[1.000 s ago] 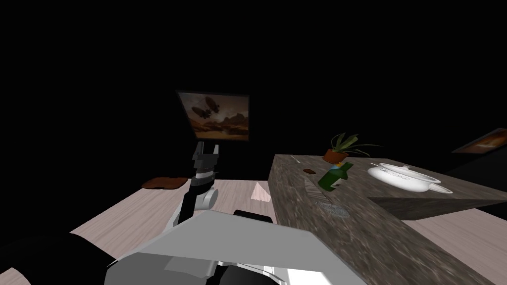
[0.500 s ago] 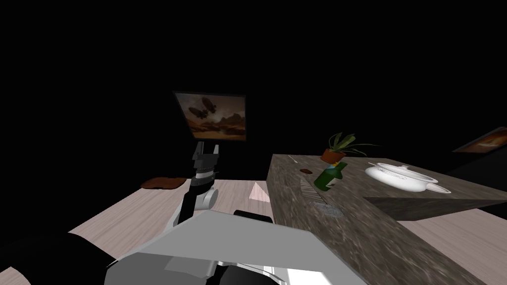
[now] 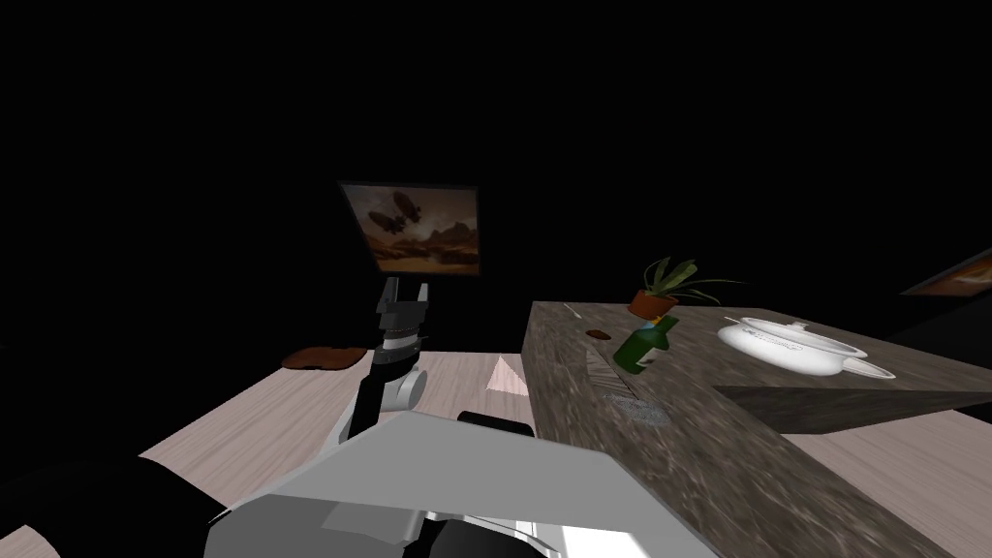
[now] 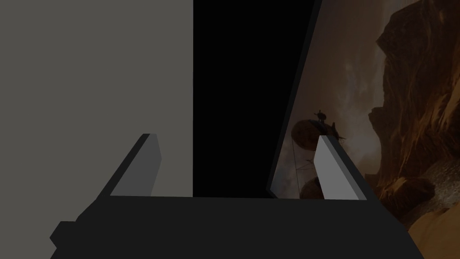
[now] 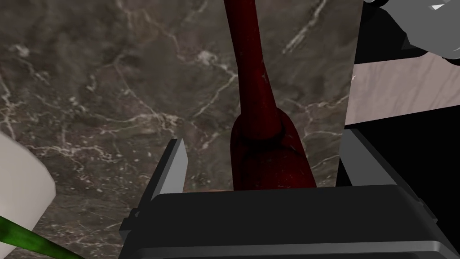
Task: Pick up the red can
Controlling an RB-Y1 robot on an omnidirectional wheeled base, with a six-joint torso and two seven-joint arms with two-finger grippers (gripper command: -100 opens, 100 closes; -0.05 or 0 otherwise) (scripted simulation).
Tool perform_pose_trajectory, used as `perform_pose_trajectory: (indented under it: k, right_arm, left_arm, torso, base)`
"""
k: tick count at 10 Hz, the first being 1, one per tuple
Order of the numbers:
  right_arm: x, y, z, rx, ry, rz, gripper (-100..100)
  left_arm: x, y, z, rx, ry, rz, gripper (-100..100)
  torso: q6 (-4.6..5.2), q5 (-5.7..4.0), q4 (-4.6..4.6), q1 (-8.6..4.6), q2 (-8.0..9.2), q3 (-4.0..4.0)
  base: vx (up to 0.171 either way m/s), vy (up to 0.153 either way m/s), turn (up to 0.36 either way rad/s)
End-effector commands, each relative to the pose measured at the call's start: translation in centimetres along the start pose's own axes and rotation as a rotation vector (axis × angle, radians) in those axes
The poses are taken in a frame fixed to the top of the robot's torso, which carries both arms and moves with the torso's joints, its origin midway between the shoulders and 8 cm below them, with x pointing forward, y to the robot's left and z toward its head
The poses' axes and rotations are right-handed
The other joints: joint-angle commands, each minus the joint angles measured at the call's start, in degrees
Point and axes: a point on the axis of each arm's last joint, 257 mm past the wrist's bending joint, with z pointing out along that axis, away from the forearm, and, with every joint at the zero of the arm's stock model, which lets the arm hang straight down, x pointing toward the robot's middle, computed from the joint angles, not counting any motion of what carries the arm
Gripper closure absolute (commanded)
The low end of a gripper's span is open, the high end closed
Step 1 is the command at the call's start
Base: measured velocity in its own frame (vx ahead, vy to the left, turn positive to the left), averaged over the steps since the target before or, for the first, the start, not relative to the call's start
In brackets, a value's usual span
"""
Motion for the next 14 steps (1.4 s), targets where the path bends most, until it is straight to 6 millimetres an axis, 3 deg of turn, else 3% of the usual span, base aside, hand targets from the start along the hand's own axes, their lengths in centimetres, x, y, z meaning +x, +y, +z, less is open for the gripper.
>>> perform_pose_trajectory:
  k: [1, 4, 5, 9, 10, 11, 14]
  right_arm:
    - [0.2, -0.3, 0.5, 0.003, -0.004, 0.002, -100]
    - [0.4, -0.4, 1.1, 0.005, -0.008, 0.004, -100]
    - [0.4, -0.5, 1.1, 0.005, -0.008, 0.004, 100]
    - [0.4, -0.5, 1.1, 0.006, -0.008, 0.0, 100]
    - [0.4, -0.5, 1.1, 0.006, -0.008, 0.0, 0]
    - [0.2, -0.3, 0.5, 0.003, -0.004, 0.002, 100]
    - [-0.2, 0.3, -0.7, -0.003, 0.007, -0.005, 100]
  left_arm:
    - [0.0, 0.0, 0.0, 0.0, 0.0, 0.0, 0]
    - [0.0, 0.0, 0.0, 0.0, 0.0, 0.0, 0]
    - [0.0, 0.0, 0.0, 0.0, 0.0, 0.0, 0]
    - [0.0, 0.0, 0.0, 0.0, 0.0, 0.0, 0]
    - [0.0, 0.0, 0.0, 0.0, 0.0, 0.0, 0]
    - [0.0, 0.0, 0.0, 0.0, 0.0, 0.0, 0]
    - [0.0, 0.0, 0.0, 0.0, 0.0, 0.0, 0]
  torso:
    - [0.0, 0.0, 0.0, 0.0, 0.0, 0.0]
    - [0.0, 0.01, 0.0, 0.02, -0.01, -0.01]
    - [0.01, 0.01, -0.01, -0.02, -0.03, -0.02]
    - [0.05, -0.02, -0.01, -0.07, -0.06, -0.03]
    - [0.05, -0.02, -0.01, -0.08, -0.06, -0.03]
    - [0.05, -0.02, -0.02, -0.09, -0.06, -0.03]
    - [0.06, 0.01, -0.05, -0.19, -0.13, -0.09]
  base:
    - [-0.012, 0.032, 0.021]
    - [-0.006, 0.024, 0.018]
    - [0.0, 0.0, 0.0]
    - [0.0, 0.0, 0.0]
    - [0.0, 0.0, 0.0]
    - [0.011, -0.019, -0.044]
    - [0.012, -0.038, -0.034]
